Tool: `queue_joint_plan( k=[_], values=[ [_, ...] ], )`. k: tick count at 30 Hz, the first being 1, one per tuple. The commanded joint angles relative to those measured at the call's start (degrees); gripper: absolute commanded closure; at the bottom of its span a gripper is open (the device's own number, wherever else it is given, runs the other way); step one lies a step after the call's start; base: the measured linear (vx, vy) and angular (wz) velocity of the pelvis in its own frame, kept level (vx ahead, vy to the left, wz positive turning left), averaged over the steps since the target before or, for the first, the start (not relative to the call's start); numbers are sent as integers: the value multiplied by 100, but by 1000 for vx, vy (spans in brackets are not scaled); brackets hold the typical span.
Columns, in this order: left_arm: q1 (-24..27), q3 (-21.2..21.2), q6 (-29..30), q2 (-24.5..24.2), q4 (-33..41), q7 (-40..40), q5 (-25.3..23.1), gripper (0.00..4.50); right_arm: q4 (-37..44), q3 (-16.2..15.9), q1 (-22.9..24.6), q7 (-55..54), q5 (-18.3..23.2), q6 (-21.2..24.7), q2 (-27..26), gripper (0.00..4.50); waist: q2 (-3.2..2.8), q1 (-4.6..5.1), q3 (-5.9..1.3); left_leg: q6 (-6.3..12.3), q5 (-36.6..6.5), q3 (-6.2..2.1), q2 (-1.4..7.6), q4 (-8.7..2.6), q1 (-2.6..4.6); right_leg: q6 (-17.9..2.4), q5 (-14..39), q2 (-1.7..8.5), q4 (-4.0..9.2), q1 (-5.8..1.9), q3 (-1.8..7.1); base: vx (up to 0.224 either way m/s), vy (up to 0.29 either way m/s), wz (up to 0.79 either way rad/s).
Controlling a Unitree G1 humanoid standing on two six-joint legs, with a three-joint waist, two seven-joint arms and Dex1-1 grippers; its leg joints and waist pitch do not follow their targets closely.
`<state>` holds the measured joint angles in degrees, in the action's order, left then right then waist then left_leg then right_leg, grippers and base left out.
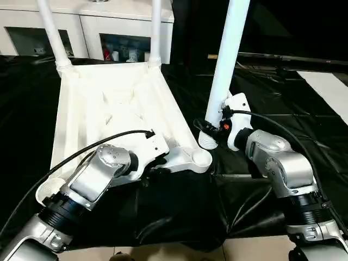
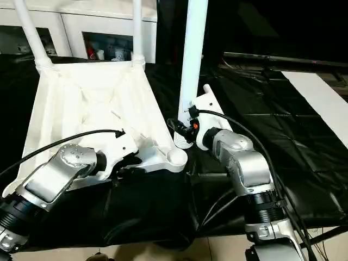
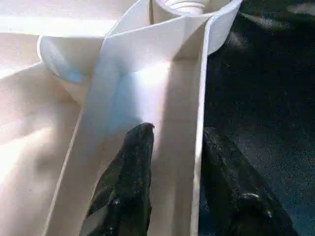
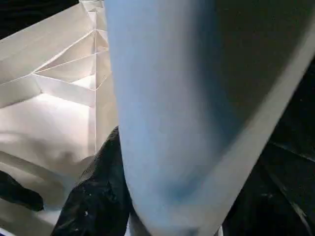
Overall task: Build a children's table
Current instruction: Insert table leg to table base
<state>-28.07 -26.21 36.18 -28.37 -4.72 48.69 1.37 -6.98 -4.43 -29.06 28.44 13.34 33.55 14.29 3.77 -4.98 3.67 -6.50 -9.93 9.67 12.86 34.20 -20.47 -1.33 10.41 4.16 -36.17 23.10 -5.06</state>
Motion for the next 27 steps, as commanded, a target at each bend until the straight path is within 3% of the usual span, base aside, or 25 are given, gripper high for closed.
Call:
queue_joint_plan(
  k=[1,4,7,10,12,17,19,21,22,24,25,27],
  values=[
    [-3,32,57,43,48,-23,-39,311,127,33,18,-30,-14,-8,31,262,-136,12,-419,-220,-1245,13,10,-395,50,-686,1480,312,478,-298,300,0,0,0],
    [-30,101,52,79,41,1,-6,320,104,32,17,-2,-17,-29,28,262,-131,6,-414,-216,-1279,14,12,-395,55,-664,1575,320,494,-291,299,0,0,0],
    [-10,100,38,48,71,84,44,357,95,27,32,28,-12,-63,32,262,-129,3,-413,-212,-1283,11,10,-398,48,-633,1632,321,500,-295,297,0,0,0],
    [88,20,41,-87,166,316,122,364,106,-95,144,330,17,-256,107,262,-124,5,-420,-189,-1279,9,21,-397,44,-637,1596,329,491,-295,300,0,0,0],
    [148,-37,34,-162,210,396,114,392,82,-107,236,530,57,-562,117,262,-122,1,-425,-182,-1204,7,29,-399,37,-688,1433,328,472,-302,301,0,0,0],
    [269,-71,-25,-331,241,509,76,422,179,293,321,1058,891,-52,-16,262,-117,28,-409,-102,-1313,10,27,-404,42,-725,1541,316,485,-297,296,0,0,0],
    [288,-14,-101,-430,205,590,73,442,129,432,358,1480,1299,211,-6,262,-82,24,-412,-56,-1298,11,26,-403,34,-729,1577,321,493,-308,296,0,0,0],
    [288,32,-186,-479,197,647,96,447,4,373,374,1672,1294,190,50,262,-95,22,-413,-63,-1235,5,32,-408,24,-729,1553,330,483,-307,297,0,0,0],
    [284,71,-278,-498,174,685,122,449,-103,290,375,1764,1221,161,101,262,-48,33,-410,-73,-1197,12,34,-406,18,-735,1557,330,484,-304,294,0,0,0],
    [274,116,-390,-533,144,719,131,450,-310,133,372,1821,1013,36,178,262,-70,39,-408,-84,-1178,15,28,-401,25,-748,1611,335,484,-298,298,0,0,0],
    [276,129,-466,-543,136,753,146,450,-389,82,368,1821,930,-26,201,262,-38,45,-400,-80,-1178,21,21,-398,18,-719,1731,338,497,-297,296,0,0,0],
    [280,163,-497,-564,142,749,158,450,-531,-109,373,1876,720,-195,330,262,-34,41,-397,-93,-1188,25,22,-392,24,-689,1877,349,514,-286,298,0,0,0]
  ],
)
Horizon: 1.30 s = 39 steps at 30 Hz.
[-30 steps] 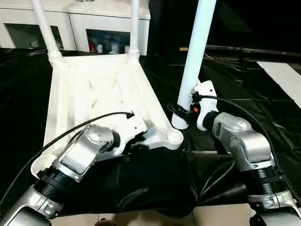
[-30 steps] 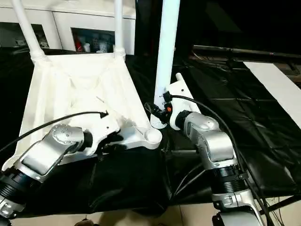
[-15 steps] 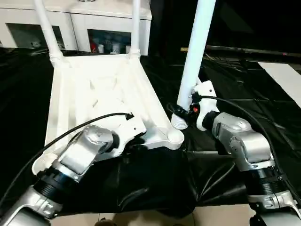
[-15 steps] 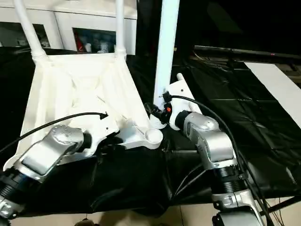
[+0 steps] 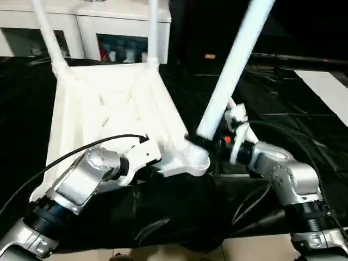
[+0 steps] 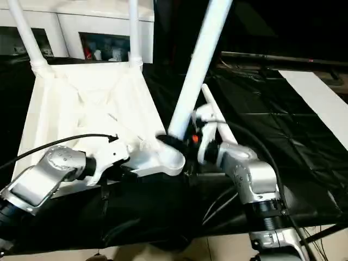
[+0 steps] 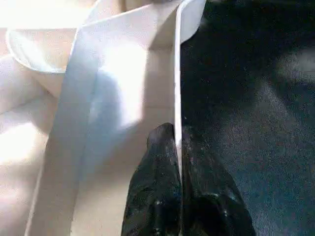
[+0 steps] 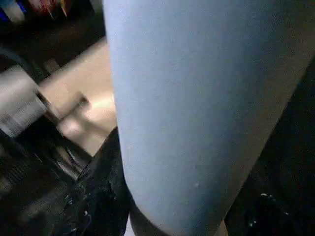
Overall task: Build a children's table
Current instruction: Insert table leg to table base
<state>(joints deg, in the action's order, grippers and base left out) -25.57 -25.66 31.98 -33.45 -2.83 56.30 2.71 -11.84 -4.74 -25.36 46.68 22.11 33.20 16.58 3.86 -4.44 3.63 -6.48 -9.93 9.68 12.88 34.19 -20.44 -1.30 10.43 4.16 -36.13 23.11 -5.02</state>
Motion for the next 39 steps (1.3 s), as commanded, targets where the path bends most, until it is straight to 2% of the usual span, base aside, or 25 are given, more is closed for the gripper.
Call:
queue_joint_plan(
  k=[1,5,14,20,27,30,31,33,34,38,39],
  values=[
    [34,127,-120,-54,-49,-13,36,450,-77,-161,3,59,-236,-202,168,262,-35,-17,-388,-87,-1203,26,21,-391,24,-654,1982,355,524,-286,294,0,0,0],
    [52,175,-199,-48,-41,29,76,450,-80,-171,-35,74,-247,-137,263,263,-39,-14,-386,-70,-1222,18,25,-395,26,-556,2106,346,532,-274,293,0,0,0],
    [42,267,-435,-1,-128,110,117,450,-777,-126,-232,82,-384,-565,187,263,-51,-22,-403,-62,-1185,21,24,-390,18,-666,1899,343,506,-278,289,0,0,0],
    [58,281,-456,2,-130,121,109,450,-1138,-74,-298,126,-356,-625,67,263,-51,-24,-401,-64,-1205,20,29,-396,24,-735,1818,340,492,-281,289,0,0,0],
    [59,370,-500,93,-206,-54,69,450,-1552,-61,-237,178,-397,-974,-16,263,-41,2,-365,-69,-1525,7,19,-399,51,-508,2600,359,592,-249,268,0,0,0],
    [21,445,-544,168,-320,-233,25,450,-1596,29,-98,151,-343,-1163,-67,263,-14,9,-369,-49,-1538,9,13,-394,49,-449,2722,358,611,-241,262,0,0,0],
    [21,445,-544,168,-320,-233,25,450,-1596,29,-98,151,-343,-1163,-67,263,-22,-5,-370,-45,-1532,7,15,-395,57,-435,2731,360,612,-235,262,0,0,0],
    [-5,485,-573,224,-399,-330,4,450,-1678,112,75,75,-358,-1459,-132,263,-22,-4,-373,-35,-1536,8,18,-398,46,-434,2686,358,611,-235,261,0,0,0],
    [-10,483,-580,229,-409,-333,0,450,-1707,110,106,63,-379,-1534,-140,263,-39,-3,-374,-36,-1573,4,15,-402,54,-434,2708,360,619,-227,255,0,0,0],
    [-37,477,-569,261,-415,-333,6,450,-1698,44,353,-23,-509,-1983,-207,263,-39,-2,-372,-19,-1688,-1,7,-404,58,-364,2893,357,648,-221,243,0,0,0],
    [-45,472,-572,262,-423,-322,8,450,-1687,32,386,-21,-512,-2013,-219,263,-58,1,-368,-17,-1748,-4,3,-406,61,-345,2951,353,662,-211,240,0,0,0]
  ],
)
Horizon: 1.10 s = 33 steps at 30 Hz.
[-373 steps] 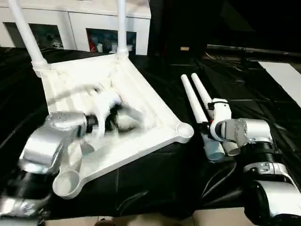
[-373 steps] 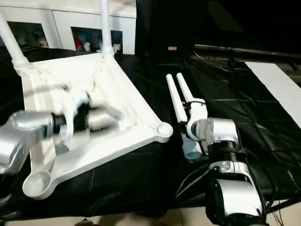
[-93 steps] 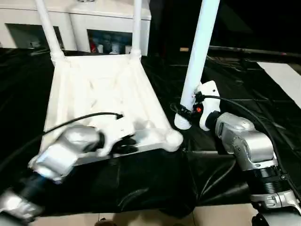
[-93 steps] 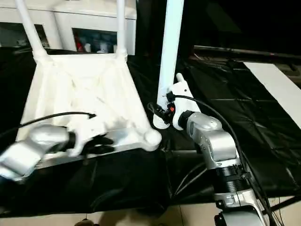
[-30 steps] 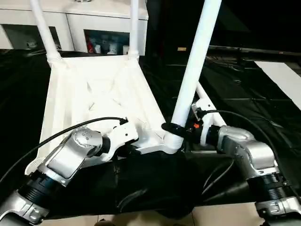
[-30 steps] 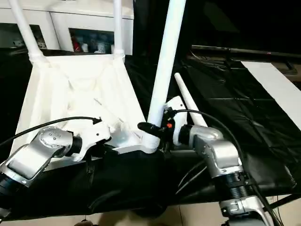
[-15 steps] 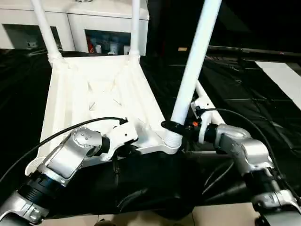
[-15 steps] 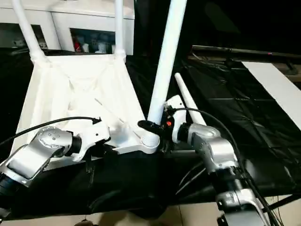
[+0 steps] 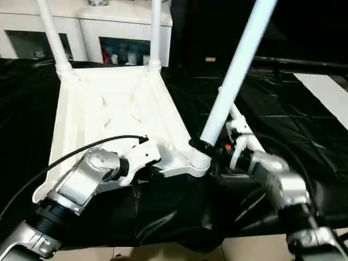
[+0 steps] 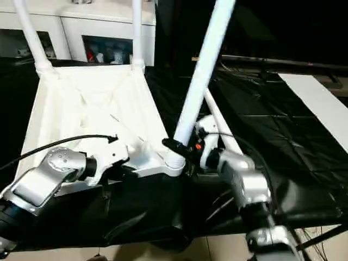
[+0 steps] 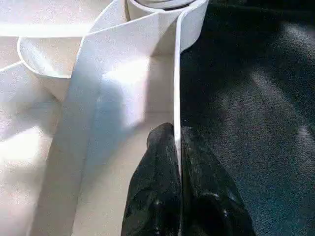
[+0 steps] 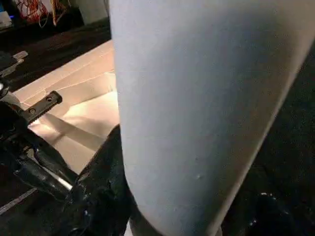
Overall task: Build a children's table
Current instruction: Insert table leg to table base
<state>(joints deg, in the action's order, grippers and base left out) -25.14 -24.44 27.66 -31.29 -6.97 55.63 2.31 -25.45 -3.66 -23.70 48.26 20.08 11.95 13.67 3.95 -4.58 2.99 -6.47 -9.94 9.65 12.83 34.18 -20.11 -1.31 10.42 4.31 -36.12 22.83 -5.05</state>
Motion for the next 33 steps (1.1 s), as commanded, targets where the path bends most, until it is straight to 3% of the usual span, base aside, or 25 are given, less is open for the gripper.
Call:
queue_joint_plan(
  k=[1,5,9,21,30,32,33],
  values=[
    [-99,334,-150,38,-17,-228,43,450,-309,-120,255,-164,-337,88,77,263,-57,20,-306,-14,-1795,-8,0,-406,29,-314,3042,336,669,-185,231,0,0,0],
    [-128,275,-191,-12,-21,-66,44,450,-263,-377,308,-7,-502,81,154,263,-70,26,-317,-4,-1861,-18,-5,-407,28,-257,3146,333,688,-182,221,0,0,0],
    [-114,213,-318,-96,5,159,60,450,-269,-549,257,205,-624,157,221,263,-78,28,-332,7,-1832,-20,10,-419,16,-329,2900,326,654,-188,230,0,0,0],
    [-46,21,-557,-278,99,484,-34,450,-433,-1023,47,1093,-746,417,552,263,-25,62,-347,2,-1860,-23,44,-443,18,-490,2582,331,614,-196,244,0,0,0],
    [-9,8,-861,-361,34,676,-21,450,-274,-1001,288,1487,-537,302,599,263,-33,-21,-354,-26,-1948,-21,61,-470,48,-524,2469,333,616,-194,251,0,0,0],
    [-20,22,-933,-377,-12,722,-17,450,-399,-861,281,1354,-478,209,539,263,-41,-22,-351,-43,-1996,-21,62,-474,59,-536,2475,333,624,-187,252,0,0,0],
    [-54,48,-931,-349,-57,676,-29,450,-649,-587,183,1010,-413,146,393,263,-55,-21,-357,-58,-2026,-27,61,-474,64,-554,2478,341,620,-186,252,0,0,0]
  ],
)
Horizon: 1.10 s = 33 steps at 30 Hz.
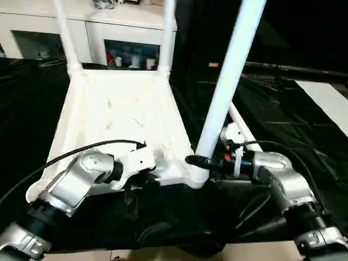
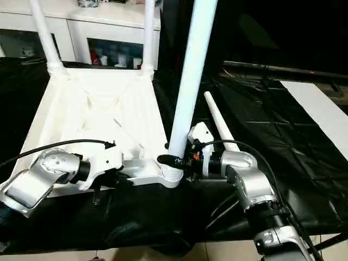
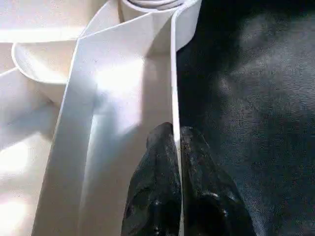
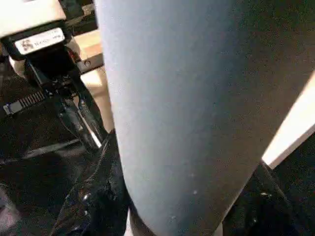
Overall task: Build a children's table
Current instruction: Insert table leg to table base
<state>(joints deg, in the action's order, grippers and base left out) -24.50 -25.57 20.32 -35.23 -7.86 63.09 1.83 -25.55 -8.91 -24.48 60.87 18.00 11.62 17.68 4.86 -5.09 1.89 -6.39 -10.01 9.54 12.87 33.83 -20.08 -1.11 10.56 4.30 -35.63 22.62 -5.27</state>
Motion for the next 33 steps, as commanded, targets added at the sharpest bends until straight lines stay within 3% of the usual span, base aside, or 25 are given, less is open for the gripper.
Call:
queue_joint_plan(
  k=[1,8,13,18,24,29,33],
  values=[
    [-126,167,-192,54,22,-83,15,450,-697,2,234,-331,-191,170,-42,263,-139,43,-242,-83,-2072,-16,52,-439,60,-590,2519,342,582,-158,269,0,0,0],
    [-131,204,-180,118,16,-108,29,450,-814,318,177,-471,50,313,-167,263,-136,56,-224,-93,-2256,-39,43,-434,80,-408,3065,359,651,-139,243,0,0,0],
    [-115,218,-208,116,18,-77,55,450,-792,324,239,-399,59,363,-153,263,-139,49,-229,-76,-2189,-36,50,-446,66,-452,2880,351,629,-144,251,0,0,0],
    [-124,229,-294,106,-26,-35,50,450,-756,251,328,-233,12,285,-111,263,-144,48,-222,-76,-2251,-38,45,-445,66,-418,3022,362,651,-137,246,0,0,0],
    [-152,269,-286,168,-81,-129,-2,450,-692,533,427,-612,117,66,-271,263,-153,47,-218,-62,-2248,-35,49,-466,80,-417,3015,361,671,-132,239,0,0,0],
    [-164,217,-281,145,-58,-21,-1,450,-190,195,575,-364,-34,91,-123,263,-159,54,-208,-56,-2301,-46,48,-478,79,-337,3179,367,698,-135,232,0,0,0],
    [-181,183,-316,131,-80,0,-53,450,52,-223,587,-39,-342,107,110,263,-140,43,-218,-14,-2123,-29,54,-482,56,-368,2940,357,667,-156,252,0,0,0]
  ],
)
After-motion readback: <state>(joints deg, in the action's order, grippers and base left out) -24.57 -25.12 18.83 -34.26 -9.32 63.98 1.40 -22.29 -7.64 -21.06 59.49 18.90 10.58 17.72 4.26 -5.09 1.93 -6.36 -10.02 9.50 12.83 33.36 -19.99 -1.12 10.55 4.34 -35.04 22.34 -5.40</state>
